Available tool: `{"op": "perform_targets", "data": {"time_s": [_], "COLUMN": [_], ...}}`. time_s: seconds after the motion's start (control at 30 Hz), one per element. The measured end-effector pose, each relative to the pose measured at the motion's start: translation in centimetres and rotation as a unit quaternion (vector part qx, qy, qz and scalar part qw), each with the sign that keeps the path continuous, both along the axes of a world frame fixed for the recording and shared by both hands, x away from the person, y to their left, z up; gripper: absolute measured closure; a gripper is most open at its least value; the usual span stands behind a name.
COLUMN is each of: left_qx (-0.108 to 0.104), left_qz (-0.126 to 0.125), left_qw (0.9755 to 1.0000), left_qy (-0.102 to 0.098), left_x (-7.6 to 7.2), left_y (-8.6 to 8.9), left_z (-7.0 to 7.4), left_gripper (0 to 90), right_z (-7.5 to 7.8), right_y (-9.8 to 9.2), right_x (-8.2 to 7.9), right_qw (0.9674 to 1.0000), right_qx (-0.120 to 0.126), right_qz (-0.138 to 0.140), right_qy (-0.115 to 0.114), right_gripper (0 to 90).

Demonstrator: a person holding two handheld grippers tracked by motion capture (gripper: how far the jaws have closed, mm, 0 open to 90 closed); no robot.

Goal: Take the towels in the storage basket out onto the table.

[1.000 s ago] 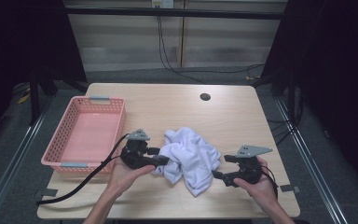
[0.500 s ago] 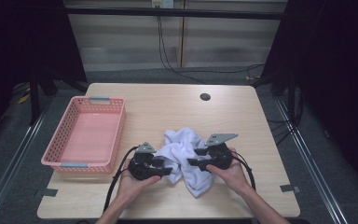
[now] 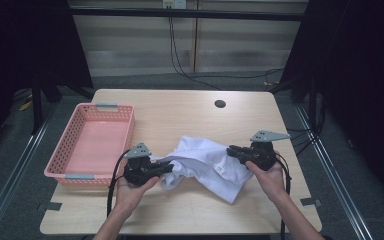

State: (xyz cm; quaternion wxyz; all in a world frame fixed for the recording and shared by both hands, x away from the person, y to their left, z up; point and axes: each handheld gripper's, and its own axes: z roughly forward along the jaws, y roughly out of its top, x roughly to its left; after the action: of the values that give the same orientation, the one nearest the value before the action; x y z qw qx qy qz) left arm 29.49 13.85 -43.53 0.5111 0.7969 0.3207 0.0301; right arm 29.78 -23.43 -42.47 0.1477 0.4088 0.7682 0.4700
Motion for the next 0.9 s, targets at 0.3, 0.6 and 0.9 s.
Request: {"op": "perform_targets", "data": {"time_s": [0.3, 0.6, 0.9], "left_qx": [0.022, 0.013, 0.021], "left_qz": [0.042, 0.012, -0.013], "left_qw": [0.9986, 0.9998, 0.9996], "left_qy": [0.024, 0.013, 0.011], "left_x": [0.2, -0.4, -0.1], "left_y": [4.2, 3.3, -0.7], "left_z": [-0.7, -0.4, -0.5], "left_gripper": [84.6, 61.2, 62.8], "right_z": [-1.1, -3.0, -1.6], "right_y": [-3.6, -3.1, 3.4], "right_x": [-0.8, -1.9, -2.1], "right_qw": [0.9977, 0.9967, 0.9894], "right_qx": [-0.032, -0.061, -0.028], "right_qz": [-0.056, -0.005, 0.139], "right_qy": [0.023, 0.053, 0.031], "right_gripper": [81.9, 58.8, 47.2]}}
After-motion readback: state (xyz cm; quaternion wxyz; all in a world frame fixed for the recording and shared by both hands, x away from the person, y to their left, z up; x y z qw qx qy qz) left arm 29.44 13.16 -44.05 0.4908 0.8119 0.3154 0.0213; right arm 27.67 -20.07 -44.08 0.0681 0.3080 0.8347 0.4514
